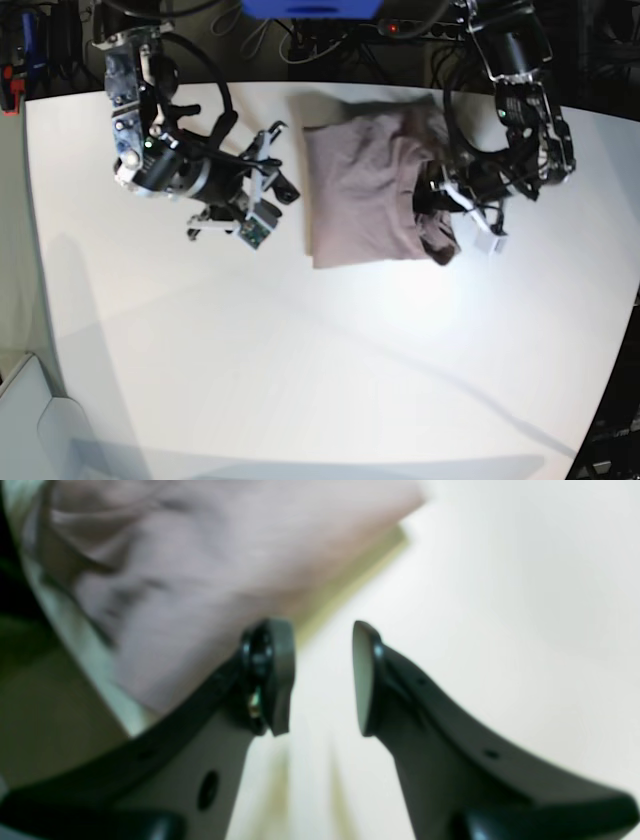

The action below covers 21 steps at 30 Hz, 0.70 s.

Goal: Layout the t-shirt on the table in an organized manner, then fold the t-shirt properly
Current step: 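Push the folded bundle toward the table center with the left gripper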

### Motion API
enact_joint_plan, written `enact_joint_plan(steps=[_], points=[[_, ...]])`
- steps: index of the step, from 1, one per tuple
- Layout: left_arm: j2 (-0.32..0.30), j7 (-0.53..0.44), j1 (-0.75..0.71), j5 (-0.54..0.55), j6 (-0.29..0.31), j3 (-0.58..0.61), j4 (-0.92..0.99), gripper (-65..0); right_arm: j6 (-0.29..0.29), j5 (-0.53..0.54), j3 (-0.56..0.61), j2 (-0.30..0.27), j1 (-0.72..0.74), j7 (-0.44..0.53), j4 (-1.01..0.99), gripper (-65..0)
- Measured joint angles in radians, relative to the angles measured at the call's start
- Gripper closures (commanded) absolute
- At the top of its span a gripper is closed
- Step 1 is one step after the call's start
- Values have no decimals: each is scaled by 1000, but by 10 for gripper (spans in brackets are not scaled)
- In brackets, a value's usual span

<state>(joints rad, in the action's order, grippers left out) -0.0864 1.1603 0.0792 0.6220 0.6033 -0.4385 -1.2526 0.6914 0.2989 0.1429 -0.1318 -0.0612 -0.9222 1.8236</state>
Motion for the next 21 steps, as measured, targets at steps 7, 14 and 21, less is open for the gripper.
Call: enact_joint_plan(steps=[7,14,21], points=[[-66,-2,105,-162,-1,240,-3,-2,0,1,-149,0,-32,-4,0,-212],[-83,-127,206,-423,0,540,-10,-2,0,3,-247,2,-62,0,0,-212],[-67,-381,295,-624,10,900,8,-2,0,0,-330,3,-92,-1,0,-212]])
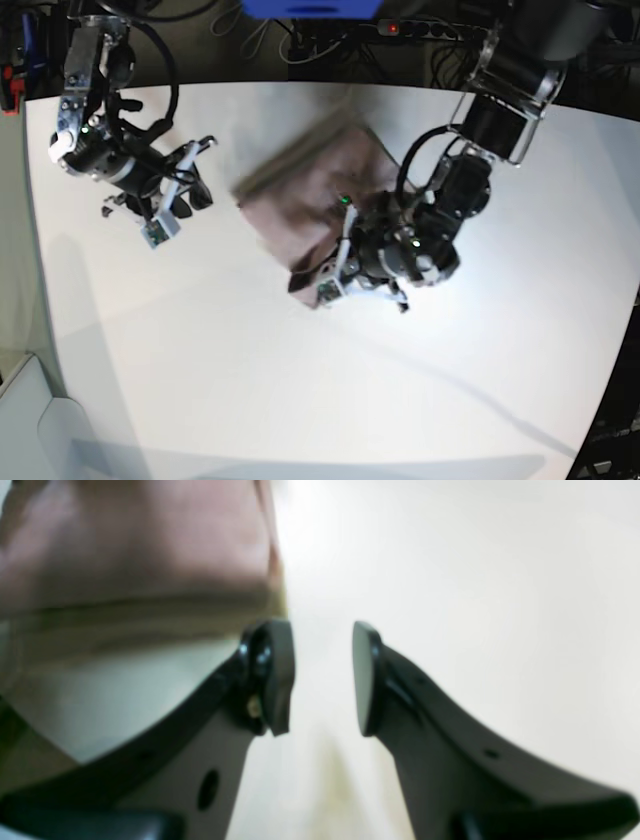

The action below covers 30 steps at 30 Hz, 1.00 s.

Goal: Layout the t-shirt on the table in an organized manner, then fold the t-shirt properly
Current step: 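Push the folded bundle toward the table center with the left gripper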

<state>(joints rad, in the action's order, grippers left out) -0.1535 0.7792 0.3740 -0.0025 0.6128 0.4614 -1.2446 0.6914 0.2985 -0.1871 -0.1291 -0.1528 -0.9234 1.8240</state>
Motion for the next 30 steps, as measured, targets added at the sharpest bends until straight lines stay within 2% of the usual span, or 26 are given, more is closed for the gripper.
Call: enact_joint_plan(steps=[3,8,14,21,23,27,30], points=[[5,-72,43,-83,0,125,5,-2,0,-1,-31,-1,-3,0,0,-212],[85,-107,153,-170,4,269,127,-2,0,7,-71,6,-15,4,0,-212],[154,-107,200,-249,5,354,208,-4,0,-2,-105,5,-35,-3,0,-212],[182,-107,256,-267,5,436,217,-12,0,-2,-118,5,-56,1,0,-212],[187,-111,261,-267,5,450,216,-50,0,-2,-117,5,-53,1,0,-212],[186,-110,265,-266,5,478,217,-201,0,-2,-117,5,-56,3,0,-212],[187,-111,267,-267,5,479,217,-291,0,-2,-117,5,-64,3,0,-212]])
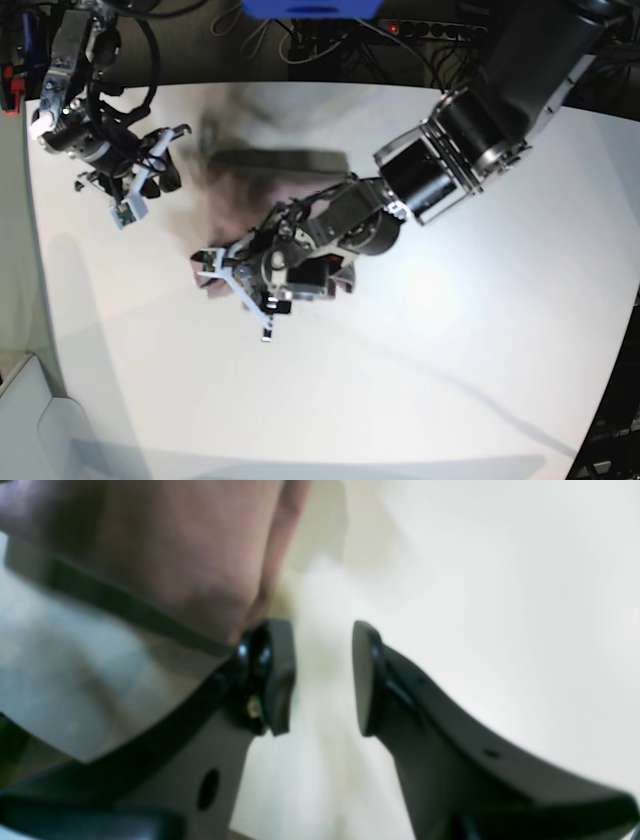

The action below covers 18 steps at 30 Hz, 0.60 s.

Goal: Layout the t-shirt on the table in an organized manner, then fold the t-shirt properly
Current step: 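Push the folded bundle toward the table center with the left gripper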

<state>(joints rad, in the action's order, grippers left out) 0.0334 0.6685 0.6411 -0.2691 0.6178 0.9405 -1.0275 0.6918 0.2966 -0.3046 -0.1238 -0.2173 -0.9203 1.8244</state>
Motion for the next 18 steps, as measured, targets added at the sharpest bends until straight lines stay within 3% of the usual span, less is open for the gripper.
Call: enact_joint_plan(steps=[5,18], points=[[-5,0,2,0,-1,-4,-6,-372,0,0,0,0,0,0,0,-212],[-2,-2,16,5,-4,-175,-89,-382,0,4,5,0,-28,4,0,-212]])
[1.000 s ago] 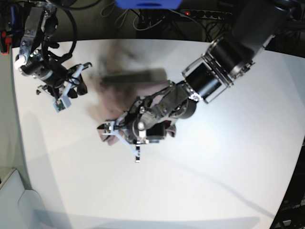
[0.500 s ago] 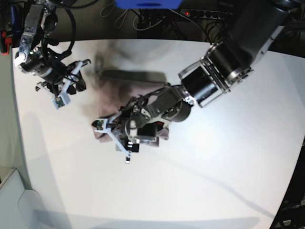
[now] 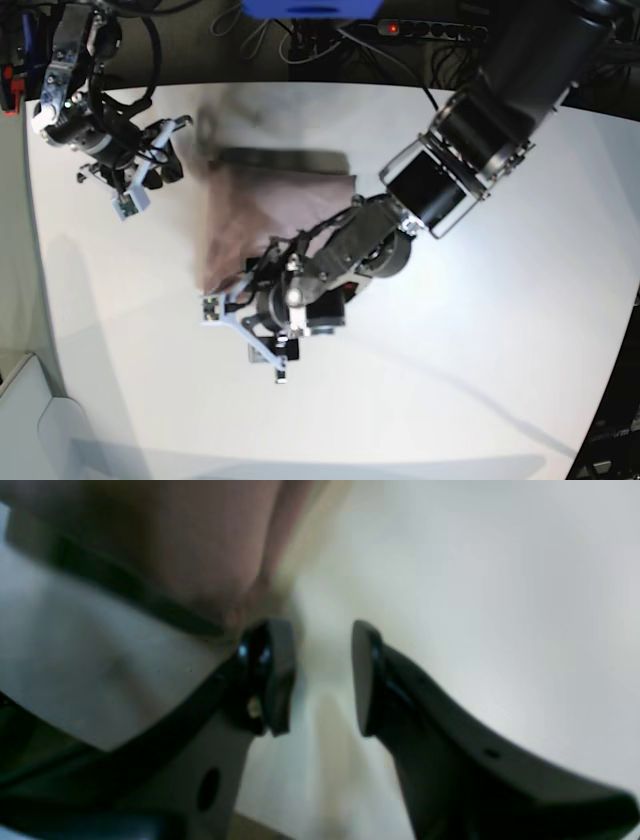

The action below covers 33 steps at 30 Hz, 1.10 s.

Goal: Layout the t-shirt on the table in an organized manner, then fold the t-shirt properly
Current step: 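Push the folded bundle toward the table center with the left gripper, then flatten the bundle top with the right gripper and withdraw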

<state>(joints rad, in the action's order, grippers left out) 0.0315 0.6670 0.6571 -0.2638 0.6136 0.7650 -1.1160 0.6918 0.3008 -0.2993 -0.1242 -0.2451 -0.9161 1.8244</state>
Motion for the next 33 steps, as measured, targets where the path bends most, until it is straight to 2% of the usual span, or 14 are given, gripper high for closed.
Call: enact_joint_plan(steps=[7,12,14,17,21,22,25,28,33], points=[[-10,10,5,-1,-3,-111,-108,-382,0,-5,1,6,-8,-4,5,-210],[-101,12,-59,-13,-7,-275,-185,-379,0,-5,12,12,1,-5,82,-209],[-145,22,-116,-13,0,-344,-210,-369,0,3,21,35,3,-4,109,-198],[-203,29,-192,-5,4,-450,-265,-271,0,-4,61,53,26,-15,112,-137],[-249,21,-293,-13,1,-599,-356,-41,0,-4,155,93,53,-5,113,-32],[-257,15,-326,-13,-1,-632,-377,0,0,-5,189,106,58,-6,112,-10],[-278,21,-414,-6,4,-727,-418,-25,0,-6,286,125,93,-18,109,0],[-312,41,-489,-12,3,-820,-488,-11,0,-3,364,144,134,-1,108,0],[-353,123,-572,-5,4,-941,-578,-1,3,-4,412,163,183,-5,-60,0]])
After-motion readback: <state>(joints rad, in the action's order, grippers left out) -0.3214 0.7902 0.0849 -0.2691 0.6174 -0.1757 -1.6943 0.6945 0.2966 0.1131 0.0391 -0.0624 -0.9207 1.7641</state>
